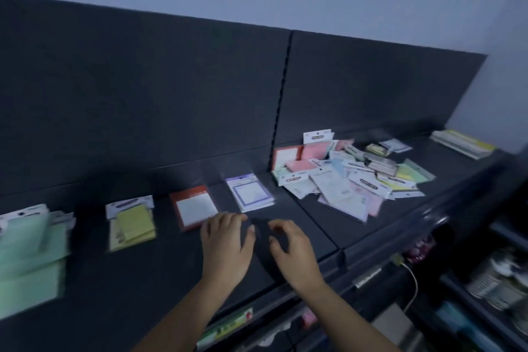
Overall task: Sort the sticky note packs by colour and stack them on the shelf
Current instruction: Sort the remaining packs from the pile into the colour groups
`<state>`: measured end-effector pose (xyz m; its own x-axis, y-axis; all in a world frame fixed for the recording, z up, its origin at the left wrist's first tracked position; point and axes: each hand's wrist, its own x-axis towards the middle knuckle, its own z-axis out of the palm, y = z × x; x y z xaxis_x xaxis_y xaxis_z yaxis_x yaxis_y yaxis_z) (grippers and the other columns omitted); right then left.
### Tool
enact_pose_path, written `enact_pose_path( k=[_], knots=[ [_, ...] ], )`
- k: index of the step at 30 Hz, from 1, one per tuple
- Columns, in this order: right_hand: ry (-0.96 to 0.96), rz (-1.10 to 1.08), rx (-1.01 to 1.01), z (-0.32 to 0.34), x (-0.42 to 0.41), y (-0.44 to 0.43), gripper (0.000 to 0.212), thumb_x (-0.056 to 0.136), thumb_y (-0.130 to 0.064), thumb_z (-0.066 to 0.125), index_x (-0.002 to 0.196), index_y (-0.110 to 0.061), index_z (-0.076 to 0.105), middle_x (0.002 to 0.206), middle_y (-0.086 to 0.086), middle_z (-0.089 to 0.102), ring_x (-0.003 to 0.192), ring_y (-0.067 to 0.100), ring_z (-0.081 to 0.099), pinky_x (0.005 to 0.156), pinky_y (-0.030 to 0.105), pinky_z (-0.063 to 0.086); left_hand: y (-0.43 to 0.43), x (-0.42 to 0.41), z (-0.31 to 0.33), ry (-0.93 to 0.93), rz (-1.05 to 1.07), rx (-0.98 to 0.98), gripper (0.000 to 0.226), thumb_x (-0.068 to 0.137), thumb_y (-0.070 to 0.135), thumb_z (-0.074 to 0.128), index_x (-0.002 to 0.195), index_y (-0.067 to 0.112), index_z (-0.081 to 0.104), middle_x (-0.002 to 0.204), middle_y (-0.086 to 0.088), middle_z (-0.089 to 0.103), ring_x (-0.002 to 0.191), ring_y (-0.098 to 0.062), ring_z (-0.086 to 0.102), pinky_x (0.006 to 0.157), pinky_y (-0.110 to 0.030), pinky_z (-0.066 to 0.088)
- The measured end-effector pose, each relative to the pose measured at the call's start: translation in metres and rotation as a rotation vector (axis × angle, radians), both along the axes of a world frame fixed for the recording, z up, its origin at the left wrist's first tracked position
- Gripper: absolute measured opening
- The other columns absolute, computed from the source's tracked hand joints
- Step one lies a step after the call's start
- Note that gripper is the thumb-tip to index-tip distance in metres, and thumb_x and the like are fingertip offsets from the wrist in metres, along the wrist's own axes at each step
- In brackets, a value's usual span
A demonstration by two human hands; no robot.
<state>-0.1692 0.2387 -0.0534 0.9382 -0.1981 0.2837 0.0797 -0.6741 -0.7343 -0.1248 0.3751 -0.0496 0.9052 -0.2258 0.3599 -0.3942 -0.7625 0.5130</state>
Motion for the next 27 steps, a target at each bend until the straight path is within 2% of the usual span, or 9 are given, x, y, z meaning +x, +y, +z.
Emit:
enact_pose_path(
  k=[4, 7, 14, 19, 23, 27],
  knots=[
    [0.038, -0.123, 0.044, 0.0, -0.026, -0.067, 0.025, 0.09, -0.01, 0.056, 0.114, -0.013, 0.058, 0.11, -0.003, 0.059, 0.108, 0.011, 0.053, 0.095, 0.019, 0.039, -0.065, -0.012, -0.004, 0.054, -0.06, 0.074, 0.039, 0.097, 0.044, 0.034, 0.128, 0.025, 0.05, 0.129, 0.01, 0.05, 0.127, -0.011, 0.036, 0.109, -0.03, 0.018],
    [0.064, -0.167, 0.085, 0.002, -0.04, -0.11, 0.027, 0.09, -0.011, 0.057, 0.117, -0.012, 0.057, 0.114, 0.0, 0.058, 0.111, 0.013, 0.053, 0.098, 0.025, 0.041, -0.11, -0.019, -0.004, 0.109, -0.103, 0.13, 0.045, 0.098, 0.047, 0.028, 0.134, 0.025, 0.044, 0.135, 0.01, 0.046, 0.131, -0.011, 0.032, 0.112, -0.032, 0.015],
    [0.074, -0.211, 0.068, 0.0, -0.055, -0.189, 0.029, 0.089, -0.016, 0.061, 0.117, -0.011, 0.058, 0.114, -0.001, 0.06, 0.105, 0.008, 0.054, 0.08, 0.006, 0.036, -0.189, -0.029, -0.006, 0.209, -0.16, 0.147, 0.049, 0.098, 0.047, 0.031, 0.137, 0.021, 0.04, 0.139, 0.005, 0.043, 0.134, -0.014, 0.03, 0.112, -0.033, 0.016],
    [0.107, -0.215, 0.059, -0.006, -0.047, -0.224, 0.028, 0.088, -0.018, 0.063, 0.116, -0.013, 0.059, 0.111, -0.002, 0.06, 0.105, 0.01, 0.053, 0.086, 0.015, 0.038, -0.219, -0.021, -0.009, 0.25, -0.154, 0.142, 0.05, 0.096, 0.045, 0.037, 0.138, 0.018, 0.039, 0.139, 0.002, 0.044, 0.134, -0.016, 0.032, 0.11, -0.033, 0.019],
    [0.143, -0.222, 0.098, -0.012, -0.029, -0.237, 0.028, 0.087, -0.017, 0.064, 0.115, -0.012, 0.059, 0.11, 0.0, 0.06, 0.105, 0.012, 0.054, 0.085, 0.016, 0.038, -0.233, 0.0, -0.01, 0.291, -0.147, 0.172, 0.053, 0.094, 0.043, 0.042, 0.14, 0.018, 0.035, 0.14, 0.001, 0.042, 0.134, -0.018, 0.031, 0.11, -0.034, 0.019],
    [0.219, -0.236, 0.065, -0.013, -0.005, -0.254, 0.032, 0.088, -0.019, 0.061, 0.12, -0.012, 0.057, 0.116, 0.0, 0.059, 0.105, 0.01, 0.052, 0.084, 0.016, 0.037, -0.252, 0.027, -0.013, 0.322, -0.16, 0.154, 0.048, 0.091, 0.04, 0.049, 0.132, 0.019, 0.04, 0.133, 0.001, 0.047, 0.127, -0.02, 0.037, 0.107, -0.034, 0.028]
  ],
)
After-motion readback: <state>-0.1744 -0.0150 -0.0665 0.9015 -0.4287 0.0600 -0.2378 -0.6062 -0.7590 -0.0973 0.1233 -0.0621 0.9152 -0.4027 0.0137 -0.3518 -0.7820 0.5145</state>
